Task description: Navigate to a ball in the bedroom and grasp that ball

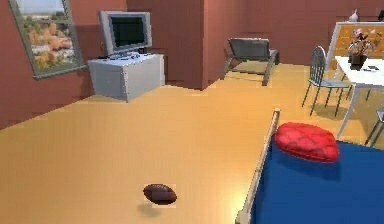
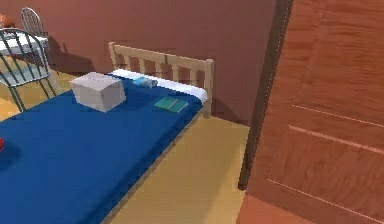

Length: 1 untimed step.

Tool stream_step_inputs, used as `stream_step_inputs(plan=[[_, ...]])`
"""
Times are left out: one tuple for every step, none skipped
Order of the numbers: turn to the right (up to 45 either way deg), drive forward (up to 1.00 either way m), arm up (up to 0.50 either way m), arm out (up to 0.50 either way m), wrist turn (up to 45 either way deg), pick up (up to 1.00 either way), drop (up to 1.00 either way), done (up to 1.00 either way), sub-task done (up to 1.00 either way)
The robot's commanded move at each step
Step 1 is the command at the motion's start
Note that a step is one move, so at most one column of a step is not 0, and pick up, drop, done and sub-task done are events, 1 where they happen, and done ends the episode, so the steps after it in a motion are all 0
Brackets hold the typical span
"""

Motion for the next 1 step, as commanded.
stream_step_inputs(plan=[[-45.0,0.00,0.00,0.00,0.0,0.00,0.00,0.00,0.00]])
